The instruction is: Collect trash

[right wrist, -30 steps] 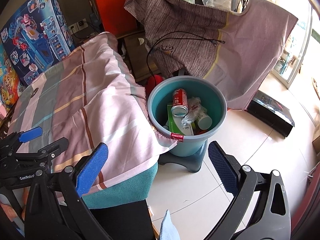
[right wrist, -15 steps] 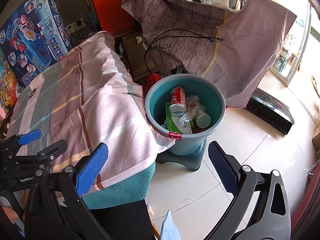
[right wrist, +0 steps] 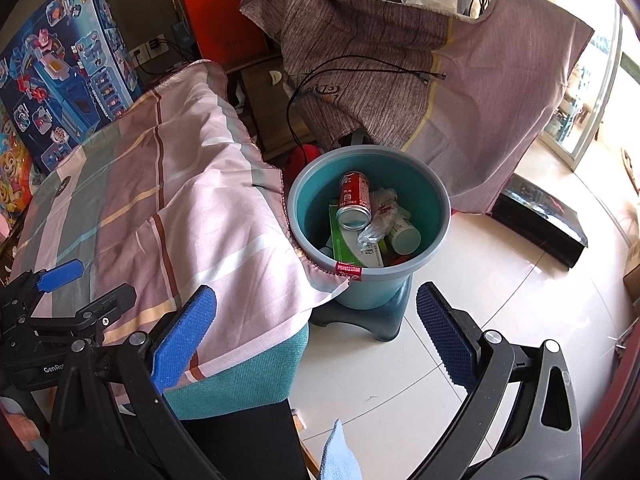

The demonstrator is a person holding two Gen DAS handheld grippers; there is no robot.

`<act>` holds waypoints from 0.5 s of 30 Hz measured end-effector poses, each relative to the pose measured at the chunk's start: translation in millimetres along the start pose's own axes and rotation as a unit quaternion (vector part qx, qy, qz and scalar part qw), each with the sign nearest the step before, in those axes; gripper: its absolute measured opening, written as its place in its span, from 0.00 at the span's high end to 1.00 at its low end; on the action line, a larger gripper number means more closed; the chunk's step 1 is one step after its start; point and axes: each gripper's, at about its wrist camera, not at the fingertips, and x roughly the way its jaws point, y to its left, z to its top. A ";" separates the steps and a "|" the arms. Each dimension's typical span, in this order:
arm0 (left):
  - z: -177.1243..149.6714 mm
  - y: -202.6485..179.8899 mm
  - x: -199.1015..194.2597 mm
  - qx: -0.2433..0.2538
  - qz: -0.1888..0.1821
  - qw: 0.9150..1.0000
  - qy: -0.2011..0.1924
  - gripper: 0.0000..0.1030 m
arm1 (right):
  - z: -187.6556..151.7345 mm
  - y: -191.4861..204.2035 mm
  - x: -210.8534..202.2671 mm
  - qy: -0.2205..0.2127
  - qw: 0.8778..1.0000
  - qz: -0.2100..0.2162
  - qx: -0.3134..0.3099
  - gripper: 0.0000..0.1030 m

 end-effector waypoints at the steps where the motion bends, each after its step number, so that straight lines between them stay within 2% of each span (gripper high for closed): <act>1: -0.1 0.1 0.1 0.000 0.002 1.000 0.000 0.04 | 0.3 0.0 0.0 0.000 1.000 0.000 0.000 0.07; 15: 1.4 1.8 0.2 -0.010 0.007 1.000 0.000 0.04 | 1.2 0.7 -0.3 0.000 1.000 0.000 -0.001 0.07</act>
